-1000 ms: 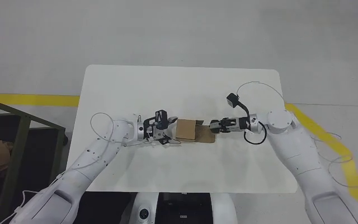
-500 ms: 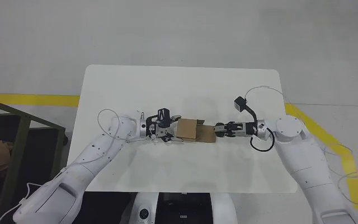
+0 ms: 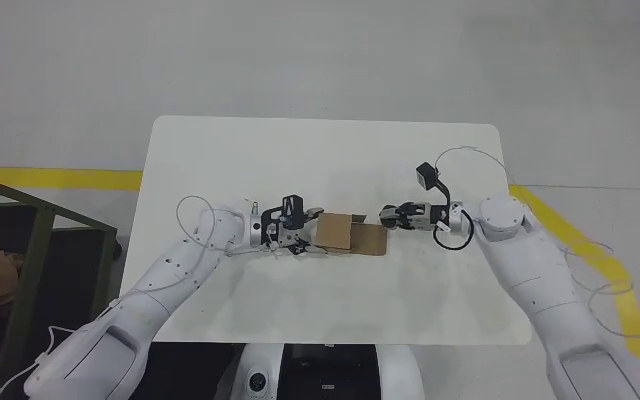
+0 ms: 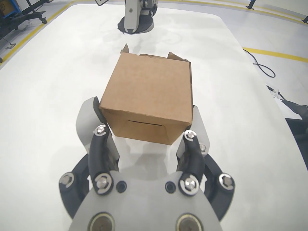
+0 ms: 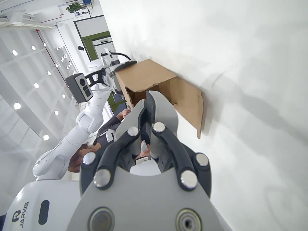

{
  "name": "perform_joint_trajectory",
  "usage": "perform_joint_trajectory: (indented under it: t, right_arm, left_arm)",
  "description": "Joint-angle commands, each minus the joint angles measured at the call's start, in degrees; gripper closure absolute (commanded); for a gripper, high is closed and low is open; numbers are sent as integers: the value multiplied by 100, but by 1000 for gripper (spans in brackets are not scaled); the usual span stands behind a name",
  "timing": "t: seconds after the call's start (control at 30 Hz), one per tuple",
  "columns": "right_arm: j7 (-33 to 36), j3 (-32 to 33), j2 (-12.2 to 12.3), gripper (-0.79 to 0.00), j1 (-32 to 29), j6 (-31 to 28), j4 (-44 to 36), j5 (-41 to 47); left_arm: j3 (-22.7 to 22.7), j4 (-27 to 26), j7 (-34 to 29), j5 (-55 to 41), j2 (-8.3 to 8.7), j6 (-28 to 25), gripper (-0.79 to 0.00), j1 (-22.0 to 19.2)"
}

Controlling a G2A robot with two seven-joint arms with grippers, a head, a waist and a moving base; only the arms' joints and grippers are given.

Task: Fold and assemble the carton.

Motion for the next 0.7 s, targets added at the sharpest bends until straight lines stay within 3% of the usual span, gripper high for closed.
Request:
perform_joint_trajectory:
  t: [0.0,0.37,0.67]
  right_arm:
    - [-70,-142,-85,0,178,-111,276,65]
    - [317,-826,-500,0,837,-434,1305,216]
    - [665,-1058,-668,0,934,-564,1501,290]
  left_arm:
    - [3,-4,13,-13,-2,5,-606,6]
    - [11,-4,-21,-70,-11,17,-588,11]
    - [28,-6,-76,-128,-27,-1,-582,-1]
